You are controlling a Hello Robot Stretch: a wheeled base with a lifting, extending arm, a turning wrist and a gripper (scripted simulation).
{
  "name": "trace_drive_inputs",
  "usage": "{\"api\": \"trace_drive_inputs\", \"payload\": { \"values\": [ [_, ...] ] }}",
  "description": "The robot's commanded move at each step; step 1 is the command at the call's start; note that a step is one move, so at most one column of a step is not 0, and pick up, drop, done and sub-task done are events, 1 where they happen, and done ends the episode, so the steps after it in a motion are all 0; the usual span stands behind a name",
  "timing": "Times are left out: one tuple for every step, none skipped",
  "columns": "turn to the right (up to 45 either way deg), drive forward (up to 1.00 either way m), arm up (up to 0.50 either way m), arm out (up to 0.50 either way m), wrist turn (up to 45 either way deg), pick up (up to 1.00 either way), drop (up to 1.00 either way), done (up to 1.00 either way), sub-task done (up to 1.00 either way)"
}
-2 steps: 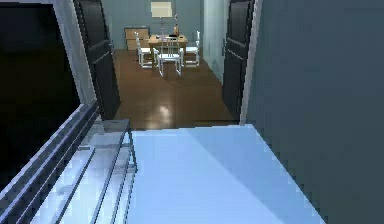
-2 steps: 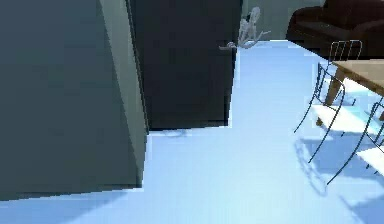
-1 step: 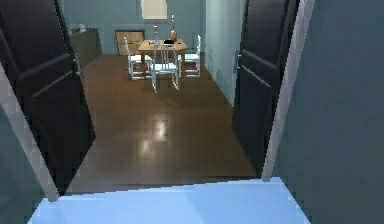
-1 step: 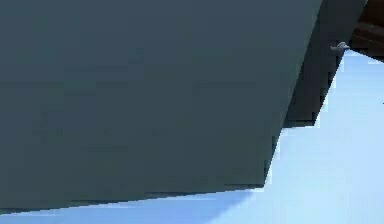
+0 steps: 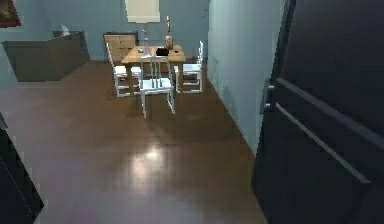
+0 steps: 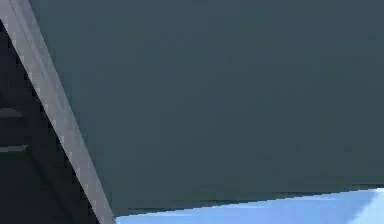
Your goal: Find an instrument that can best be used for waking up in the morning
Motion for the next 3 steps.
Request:
{"api": "trace_drive_inputs", "payload": {
  "values": [
    [0.0, 1.00, 0.00, 0.00, 0.0, 0.00, 0.00, 0.00, 0.00],
    [0.0, 1.00, 0.00, 0.00, 0.0, 0.00, 0.00, 0.00, 0.00],
    [-6.0, 0.00, 0.00, 0.00, 0.0, 0.00, 0.00, 0.00, 0.00]
  ]
}}
